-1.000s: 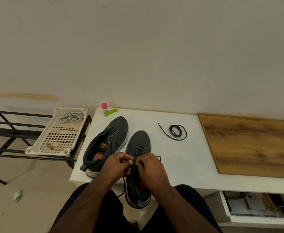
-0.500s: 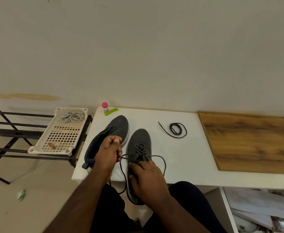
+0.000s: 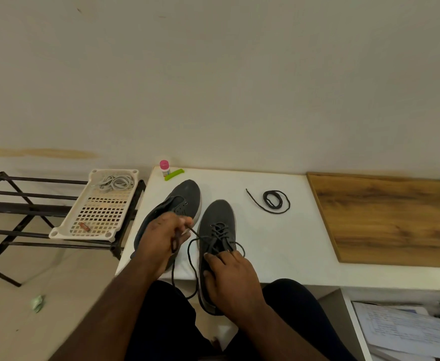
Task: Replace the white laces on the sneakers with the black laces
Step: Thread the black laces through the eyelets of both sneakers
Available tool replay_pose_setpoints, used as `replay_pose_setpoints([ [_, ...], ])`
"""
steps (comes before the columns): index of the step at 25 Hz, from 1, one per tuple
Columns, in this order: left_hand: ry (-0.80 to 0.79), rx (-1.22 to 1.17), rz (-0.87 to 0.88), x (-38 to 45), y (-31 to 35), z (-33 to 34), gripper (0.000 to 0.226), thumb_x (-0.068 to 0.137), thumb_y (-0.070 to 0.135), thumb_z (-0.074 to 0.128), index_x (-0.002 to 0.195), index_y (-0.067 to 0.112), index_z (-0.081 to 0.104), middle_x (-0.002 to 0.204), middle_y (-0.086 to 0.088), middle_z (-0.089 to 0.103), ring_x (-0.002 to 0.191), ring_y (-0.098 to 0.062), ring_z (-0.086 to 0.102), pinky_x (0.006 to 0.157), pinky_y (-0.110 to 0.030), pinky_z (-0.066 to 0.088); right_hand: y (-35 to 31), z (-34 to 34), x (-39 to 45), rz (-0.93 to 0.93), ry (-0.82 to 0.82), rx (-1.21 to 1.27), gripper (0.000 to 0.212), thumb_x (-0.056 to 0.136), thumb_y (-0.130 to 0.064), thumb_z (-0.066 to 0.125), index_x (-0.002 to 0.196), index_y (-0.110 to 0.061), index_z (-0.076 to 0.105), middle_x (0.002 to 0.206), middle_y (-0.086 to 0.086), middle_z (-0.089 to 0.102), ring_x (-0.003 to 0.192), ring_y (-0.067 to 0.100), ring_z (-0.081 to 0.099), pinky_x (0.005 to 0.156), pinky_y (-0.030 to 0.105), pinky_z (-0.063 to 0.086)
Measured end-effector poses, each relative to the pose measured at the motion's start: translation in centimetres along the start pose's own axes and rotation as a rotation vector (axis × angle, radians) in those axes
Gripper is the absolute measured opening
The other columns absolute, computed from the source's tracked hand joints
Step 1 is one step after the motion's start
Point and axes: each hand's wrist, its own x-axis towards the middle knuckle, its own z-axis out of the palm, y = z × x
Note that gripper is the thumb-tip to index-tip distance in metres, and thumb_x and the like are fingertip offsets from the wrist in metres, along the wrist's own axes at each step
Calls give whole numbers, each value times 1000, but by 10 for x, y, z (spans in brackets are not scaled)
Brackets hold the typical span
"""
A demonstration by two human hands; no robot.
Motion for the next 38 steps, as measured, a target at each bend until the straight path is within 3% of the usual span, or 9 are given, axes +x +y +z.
replay_pose_setpoints([
  [3,37,-367,-68,-4,16,-4,28,94,15,43,67,17,41,63,-5,49,45,-16,43,50,-27,45,1,0,0,12,6,11,35,91,-38,48,121,-27,64,103,-5,67,90,19,62,73,34,54],
  [8,11,438,-270,1,6,-10,22,91,19,49,70,16,48,58,-2,41,41,-12,28,42,-22,23,-1,-4,7,104,-54,178,47,99,-41,42,144,-29,41,128,-5,58,112,18,56,93,35,49],
  [12,-84,433,-504,-1,0,-3,16,88,21,51,73,16,50,58,0,43,43,-12,26,41,-20,23,-13,-3,22,94,-159,162,46,100,-41,45,145,-32,41,124,-1,57,111,22,56,87,37,51],
  [20,-151,1109,-81,13,-23,6,43,97,23,51,139,25,46,105,-5,60,67,-8,56,51,-17,42,-12,16,18,-168,-73,41,19,87,-19,64,102,-25,74,91,-2,62,83,19,57,69,35,54],
  [23,-234,1200,-90,17,-19,17,18,96,23,52,108,15,63,98,-9,68,67,-13,61,61,-31,57,-9,22,18,-181,-54,22,25,78,-15,69,99,-28,74,89,-5,64,78,16,55,68,32,55],
  [26,-199,1277,-5,20,-3,15,17,91,27,58,82,14,65,82,-7,67,67,-14,61,56,-26,49,-8,20,18,-144,-81,52,49,83,-11,57,129,-29,62,103,1,63,91,22,54,76,35,52],
  [32,-135,992,19,11,44,22,28,96,34,57,85,10,64,71,-1,71,67,-15,65,65,-27,48,-20,-11,29,282,-18,596,22,94,-36,57,116,-32,57,106,-12,64,96,6,60,84,30,53],
  [36,-155,295,-113,0,58,32,15,99,19,56,113,21,61,89,-8,73,76,-19,69,72,-35,58,-28,-29,46,439,-44,1264,31,93,-31,68,121,-28,55,109,-9,72,101,5,68,92,29,55],
  [38,-99,59,-106,2,56,35,25,100,7,53,121,18,60,104,-12,71,83,-21,71,74,-36,60,-26,-39,49,461,-43,1335,24,97,-24,64,120,-22,62,97,-1,74,90,9,70,88,29,57],
])
